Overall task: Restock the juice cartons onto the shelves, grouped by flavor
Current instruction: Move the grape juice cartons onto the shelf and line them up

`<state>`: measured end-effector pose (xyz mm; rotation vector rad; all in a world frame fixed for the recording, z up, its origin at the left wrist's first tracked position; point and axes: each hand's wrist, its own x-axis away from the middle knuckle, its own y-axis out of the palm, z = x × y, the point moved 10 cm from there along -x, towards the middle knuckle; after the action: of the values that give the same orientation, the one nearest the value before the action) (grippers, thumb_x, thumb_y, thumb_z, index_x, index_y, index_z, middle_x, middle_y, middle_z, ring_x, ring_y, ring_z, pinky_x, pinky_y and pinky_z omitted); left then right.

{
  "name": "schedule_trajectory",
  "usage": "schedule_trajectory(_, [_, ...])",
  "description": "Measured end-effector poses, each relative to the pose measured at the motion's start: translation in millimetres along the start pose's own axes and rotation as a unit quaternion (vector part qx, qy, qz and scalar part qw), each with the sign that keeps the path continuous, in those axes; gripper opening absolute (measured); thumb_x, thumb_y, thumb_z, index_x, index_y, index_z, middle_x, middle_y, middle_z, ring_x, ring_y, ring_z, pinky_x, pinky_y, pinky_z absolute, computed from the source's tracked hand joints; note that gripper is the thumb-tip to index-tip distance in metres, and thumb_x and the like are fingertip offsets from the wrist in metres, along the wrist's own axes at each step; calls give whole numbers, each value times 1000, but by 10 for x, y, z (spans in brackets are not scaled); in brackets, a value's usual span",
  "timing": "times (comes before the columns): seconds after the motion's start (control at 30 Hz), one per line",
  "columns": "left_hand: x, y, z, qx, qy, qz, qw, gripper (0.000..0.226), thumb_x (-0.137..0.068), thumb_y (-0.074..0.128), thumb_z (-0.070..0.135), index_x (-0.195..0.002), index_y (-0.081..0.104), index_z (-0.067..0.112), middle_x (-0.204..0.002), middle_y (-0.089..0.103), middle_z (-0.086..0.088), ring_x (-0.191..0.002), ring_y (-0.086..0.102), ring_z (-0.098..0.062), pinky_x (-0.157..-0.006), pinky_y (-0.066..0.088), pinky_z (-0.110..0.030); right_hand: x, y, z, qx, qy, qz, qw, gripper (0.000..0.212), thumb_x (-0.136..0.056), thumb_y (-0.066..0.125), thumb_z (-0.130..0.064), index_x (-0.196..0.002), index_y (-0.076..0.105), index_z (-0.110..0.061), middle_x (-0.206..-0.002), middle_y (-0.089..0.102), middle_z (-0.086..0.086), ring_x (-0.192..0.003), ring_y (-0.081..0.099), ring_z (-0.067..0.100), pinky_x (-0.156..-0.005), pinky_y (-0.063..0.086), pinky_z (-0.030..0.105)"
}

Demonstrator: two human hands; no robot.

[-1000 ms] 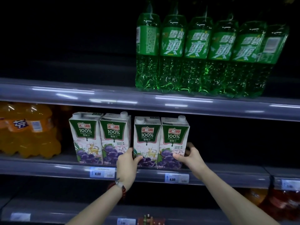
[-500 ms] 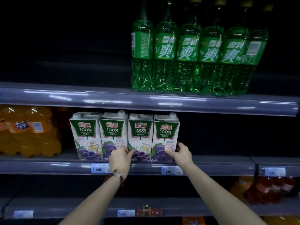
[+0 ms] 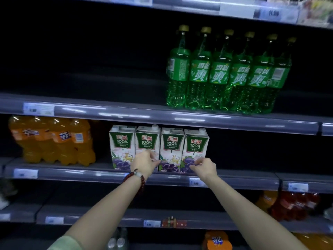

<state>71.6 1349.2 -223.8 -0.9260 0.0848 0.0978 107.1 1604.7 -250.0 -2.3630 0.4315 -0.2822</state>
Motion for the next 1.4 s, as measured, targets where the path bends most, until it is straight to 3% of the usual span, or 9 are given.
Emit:
schedule_trajectory(0.17, [169, -591, -210, -47, 27, 4, 999, 22, -83, 70, 36, -92, 66, 17, -92, 70, -4, -89, 67, -23, -68, 50, -27, 321, 242, -785, 82, -83, -76, 990, 15, -85, 71, -19, -90, 74, -5, -104, 71, 9, -92, 62, 19, -84, 50, 29])
schedule_trajectory(0.33, [342, -1323, -645, -79, 28, 16, 996, 21, -85, 67, 34, -97, 66, 17, -98, 69, -6, -91, 65, -23, -70, 53, -29, 710, 616, -1613, 128, -166, -114, 971, 18, -86, 69, -23, -95, 74, -8, -108, 71, 9, -99, 64, 23, -76, 43, 23])
schedule_trajectory(0.43, [447, -1814, -972, -112, 21, 32, 993, 17, -84, 68, 28, -98, 66, 17, -101, 69, -6, -94, 66, -23, -72, 53, -29, 992, 953, -2104, 142, -212, -150, 955, 21, -87, 69, -21, -98, 73, -5, -106, 71, 11, -96, 66, 24, -84, 52, 30])
schedule_trajectory(0.53, [536, -2268, -1337, -144, -4, 48, 988, 13, -85, 65, 21, -97, 66, 16, -101, 69, -7, -93, 66, -25, -79, 56, -35, 1249, 1317, -2551, 170, -259, -181, 933, 16, -87, 69, -19, -95, 72, -6, -100, 72, 11, -82, 63, 20, -79, 53, 31])
schedule_trajectory(0.67, [620, -2819, -1840, -170, -43, 84, 981, 10, -86, 61, 20, -95, 65, 17, -98, 68, -4, -90, 65, -24, -71, 52, -31, 1480, 1814, -3090, 175, -301, -226, 910, 9, -86, 69, -21, -89, 65, -13, -92, 68, 6, -76, 63, 17, -67, 52, 26])
schedule_trajectory(1.03, [257, -4037, -3267, -193, -147, 128, 962, 10, -82, 60, 19, -90, 66, 18, -97, 70, -5, -92, 66, -25, -69, 49, -30, 1766, 3198, -4772, 149, -416, -248, 862, 14, -82, 70, -28, -88, 71, -15, -95, 71, 4, -86, 66, 18, -80, 56, 33])
schedule_trajectory(1.13, [-41, -4429, -3456, -195, -141, 138, 961, 9, -84, 62, 20, -91, 66, 17, -96, 70, -4, -93, 65, -24, -71, 50, -31, 1790, 3432, -5342, 119, -438, -255, 854, 11, -82, 69, -23, -84, 71, -13, -93, 74, 10, -91, 69, 24, -74, 51, 27])
schedule_trajectory(1.27, [-395, -5005, -3605, -169, -119, 193, 959, 7, -82, 62, 21, -83, 68, 17, -92, 72, -4, -92, 65, -23, -80, 53, -33, 1772, 3544, -6026, 36, -450, -249, 857, 4, -80, 69, -21, -78, 69, -17, -80, 73, 11, -77, 71, 26, -65, 51, 23])
schedule_trajectory(1.4, [-654, -5394, -3774, -148, -115, 217, 958, 7, -82, 63, 23, -80, 67, 18, -91, 72, -7, -90, 66, -25, -78, 54, -33, 1715, 3615, -6470, -12, -448, -248, 859, 8, -85, 67, -18, -85, 70, -11, -78, 69, 3, -63, 66, 12, -47, 44, 13])
